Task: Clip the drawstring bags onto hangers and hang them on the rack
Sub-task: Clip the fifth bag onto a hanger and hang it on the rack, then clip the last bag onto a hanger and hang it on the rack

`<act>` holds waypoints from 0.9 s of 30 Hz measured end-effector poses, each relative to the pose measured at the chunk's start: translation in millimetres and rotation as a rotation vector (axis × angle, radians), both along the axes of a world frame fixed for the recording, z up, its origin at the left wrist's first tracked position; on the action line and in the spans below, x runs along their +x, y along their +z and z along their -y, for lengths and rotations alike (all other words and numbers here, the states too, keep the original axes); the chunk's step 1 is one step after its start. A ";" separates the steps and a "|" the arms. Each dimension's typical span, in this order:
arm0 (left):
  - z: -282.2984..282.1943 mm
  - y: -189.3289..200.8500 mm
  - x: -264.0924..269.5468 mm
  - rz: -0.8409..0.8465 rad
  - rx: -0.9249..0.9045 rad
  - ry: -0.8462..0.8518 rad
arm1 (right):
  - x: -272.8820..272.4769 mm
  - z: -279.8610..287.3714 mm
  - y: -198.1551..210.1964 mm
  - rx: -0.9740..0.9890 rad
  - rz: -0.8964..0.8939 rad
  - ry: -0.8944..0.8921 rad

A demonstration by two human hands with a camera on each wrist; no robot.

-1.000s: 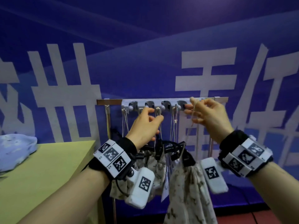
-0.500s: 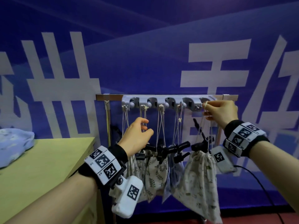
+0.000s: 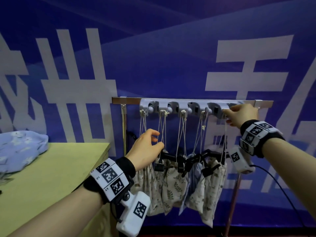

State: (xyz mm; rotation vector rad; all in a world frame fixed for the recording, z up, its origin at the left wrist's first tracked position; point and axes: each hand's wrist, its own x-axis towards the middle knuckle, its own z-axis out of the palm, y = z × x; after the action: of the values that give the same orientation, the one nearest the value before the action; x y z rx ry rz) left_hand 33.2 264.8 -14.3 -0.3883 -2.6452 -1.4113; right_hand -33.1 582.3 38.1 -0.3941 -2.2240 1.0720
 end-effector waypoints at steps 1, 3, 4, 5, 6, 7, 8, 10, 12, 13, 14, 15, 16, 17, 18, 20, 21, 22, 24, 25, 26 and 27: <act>1.2 -0.9 -0.6 0.002 -0.001 0.002 | 1.7 0.3 0.7 0.011 0.007 0.001; 3.8 -3.4 -3.1 -0.001 -0.011 0.008 | 5.2 1.4 -0.1 0.036 0.017 0.007; 5.0 -4.7 -4.2 -0.004 -0.015 0.011 | 6.5 2.0 -1.1 0.046 0.021 0.008; 6.0 -5.6 -4.6 -0.006 -0.019 0.014 | 8.1 2.7 -2.4 0.059 0.021 0.003; 7.2 -6.7 -5.5 -0.007 -0.024 0.019 | 9.7 4.2 -3.7 0.081 0.015 -0.004; 9.2 -7.7 -5.7 -0.006 -0.027 0.026 | 11.9 6.9 -4.7 0.104 0.004 -0.009; 11.4 -9.1 -7.0 -0.006 -0.031 0.036 | 13.2 8.4 -6.4 0.121 -0.004 -0.017; 19.5 -10.3 -7.0 -0.014 -0.034 0.065 | 19.6 18.5 -6.8 0.122 0.005 -0.012; 26.9 -10.7 -8.2 -0.015 -0.045 0.092 | 26.7 25.5 -5.3 0.147 -0.017 -0.048; 35.5 -10.0 -6.7 -0.016 -0.049 0.118 | 29.3 32.3 -3.7 0.173 -0.064 -0.062; 45.9 -9.5 -5.4 -0.023 -0.049 0.150 | 30.0 39.6 -1.1 0.197 -0.120 -0.076; 55.5 -9.0 -4.7 -0.035 -0.046 0.190 | 32.8 48.8 3.4 0.208 -0.175 -0.063; 70.6 -8.5 -1.9 -0.045 -0.048 0.240 | 34.5 65.3 9.1 0.200 -0.215 -0.021; 81.8 -8.2 -1.0 -0.051 -0.046 0.273 | 36.3 78.4 15.4 0.190 -0.252 0.022; 94.0 -8.0 -0.2 -0.049 -0.044 0.303 | 37.1 93.1 20.5 0.180 -0.269 0.060; 122.0 -8.2 4.0 -0.039 -0.050 0.376 | 37.2 127.6 26.8 0.160 -0.267 0.170; 138.3 -8.8 6.3 -0.040 -0.054 0.416 | 37.3 148.8 27.7 0.147 -0.271 0.237; 153.4 -9.2 8.4 -0.026 -0.057 0.446 | 35.2 168.0 26.9 0.125 -0.269 0.298; 182.6 -11.5 12.1 -0.005 -0.052 0.497 | 28.5 207.4 20.9 0.095 -0.265 0.404; 197.9 -12.4 15.0 -0.003 -0.047 0.523 | 26.5 228.5 16.8 0.081 -0.253 0.455; 212.7 -12.6 18.8 0.000 -0.048 0.551 | 24.1 249.7 11.6 0.062 -0.232 0.497; 224.5 -13.4 19.9 -0.003 -0.053 0.572 | 23.8 266.4 6.7 0.042 -0.213 0.534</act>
State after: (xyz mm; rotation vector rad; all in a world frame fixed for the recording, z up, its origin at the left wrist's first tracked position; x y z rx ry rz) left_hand 53.1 40.3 -27.7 0.3416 -2.4947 -1.1464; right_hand -9.4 315.9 44.7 0.3427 -2.2014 1.2597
